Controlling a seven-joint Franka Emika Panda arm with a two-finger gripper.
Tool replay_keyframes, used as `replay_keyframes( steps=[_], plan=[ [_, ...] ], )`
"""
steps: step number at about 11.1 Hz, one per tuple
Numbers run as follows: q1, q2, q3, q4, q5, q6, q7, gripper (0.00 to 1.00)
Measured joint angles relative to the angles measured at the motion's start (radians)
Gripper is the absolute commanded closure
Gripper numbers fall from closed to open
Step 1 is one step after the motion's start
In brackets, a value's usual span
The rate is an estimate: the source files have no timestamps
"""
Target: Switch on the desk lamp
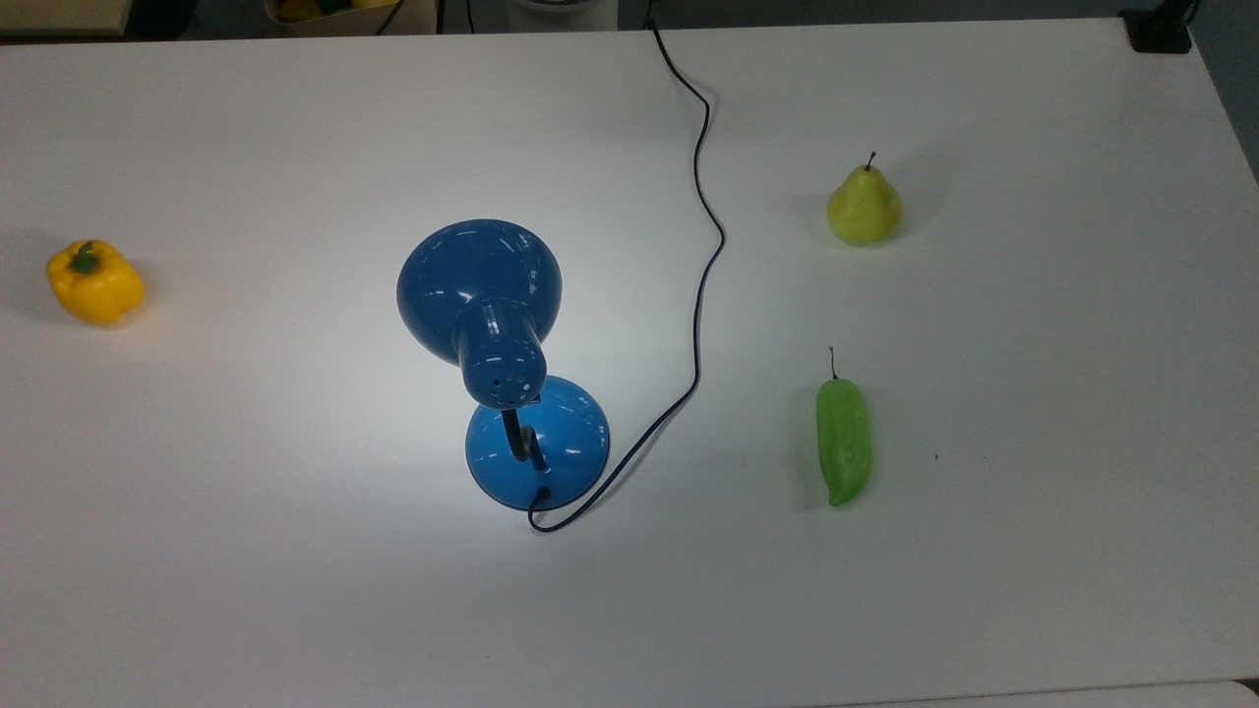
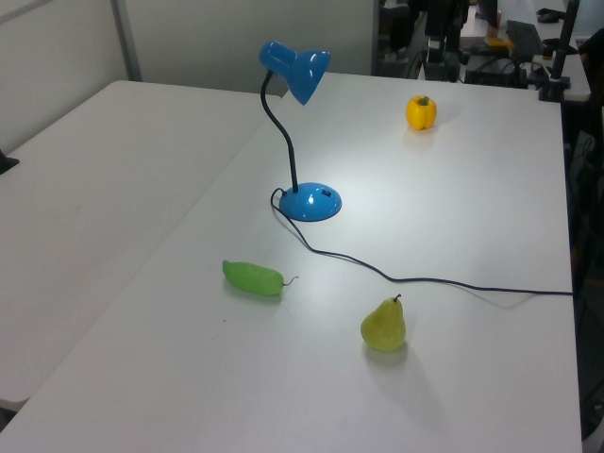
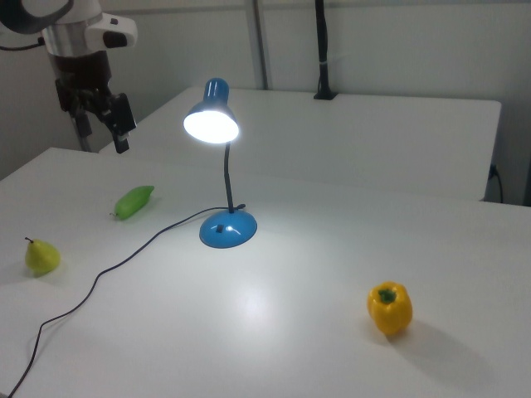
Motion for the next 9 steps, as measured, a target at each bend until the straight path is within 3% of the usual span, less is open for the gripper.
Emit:
replay_keyframes(
  steps=[2, 6, 9],
  plan=[
    [0.000, 0.002, -0.016, 0.011, 0.000, 0.001, -0.015, 0.00],
    [0.039, 0.034, -0.077, -0.005, 0.000, 0.117, -0.250, 0.00],
    [0.050, 0.053, -0.085, -0.016, -0.011, 0.156, -0.286, 0.00]
  ],
)
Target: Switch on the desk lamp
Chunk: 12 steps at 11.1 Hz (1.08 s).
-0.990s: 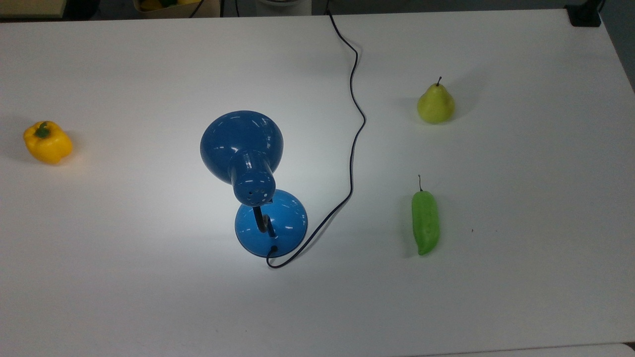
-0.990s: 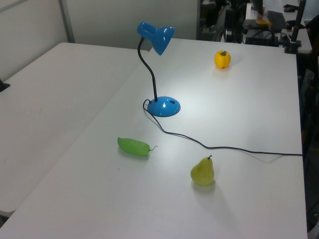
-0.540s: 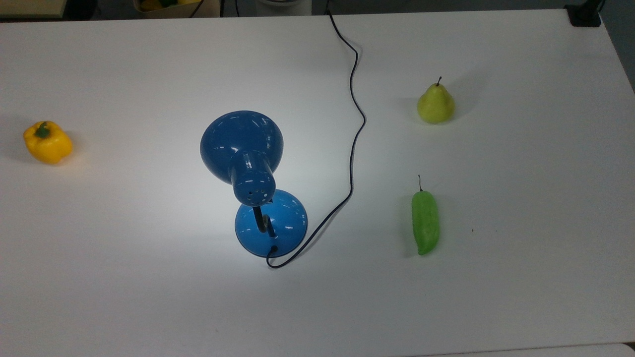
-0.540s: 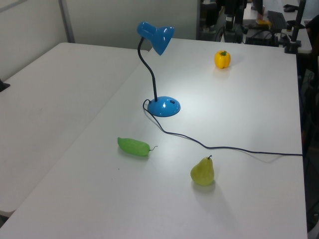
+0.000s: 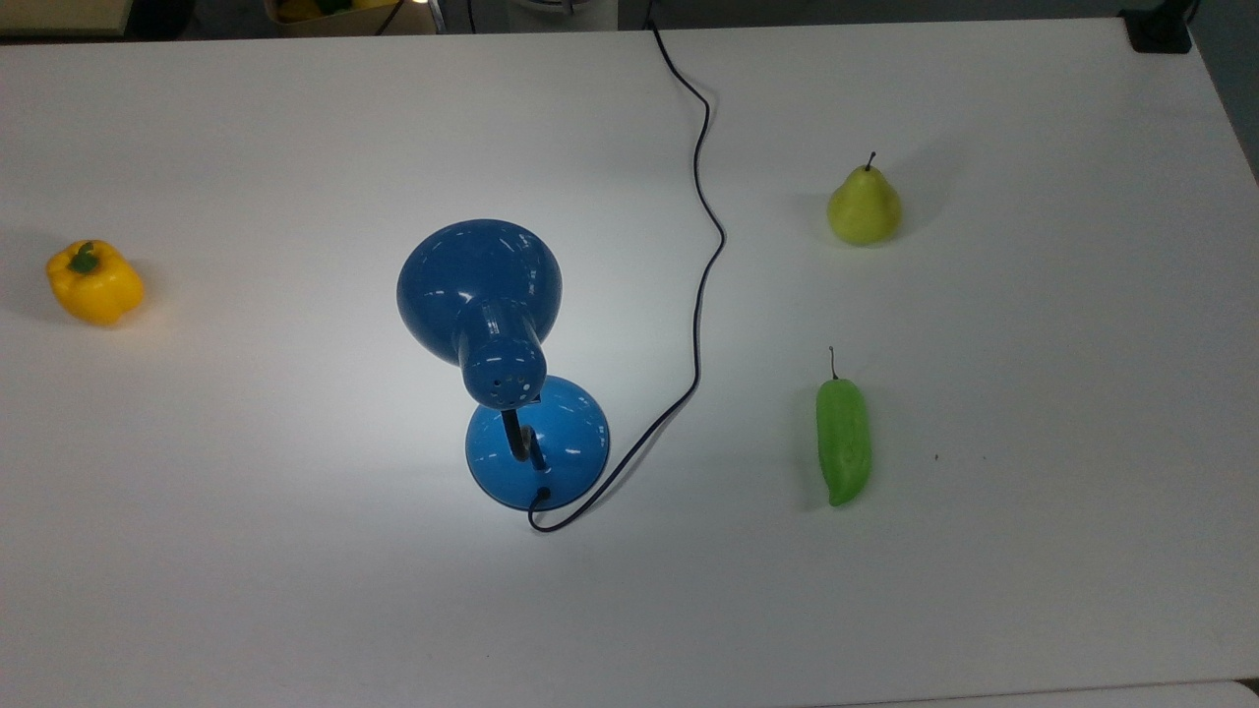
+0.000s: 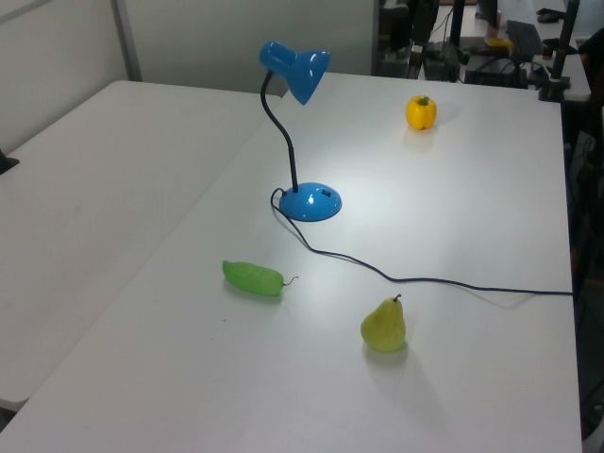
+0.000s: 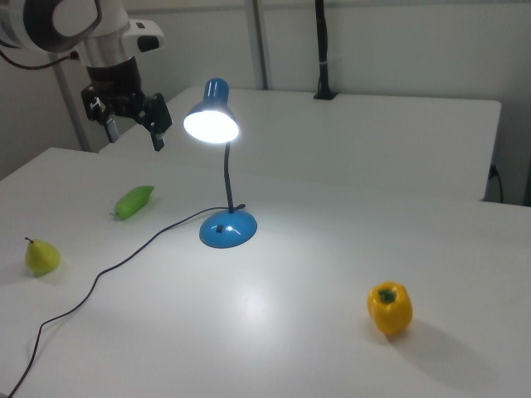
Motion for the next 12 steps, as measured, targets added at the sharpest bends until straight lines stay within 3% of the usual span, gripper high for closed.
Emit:
replay_keyframes(
  steps=[12],
  plan=[
    [0.016, 0.007, 0.002, -0.007, -0.001, 0.000, -0.003, 0.00]
  ],
)
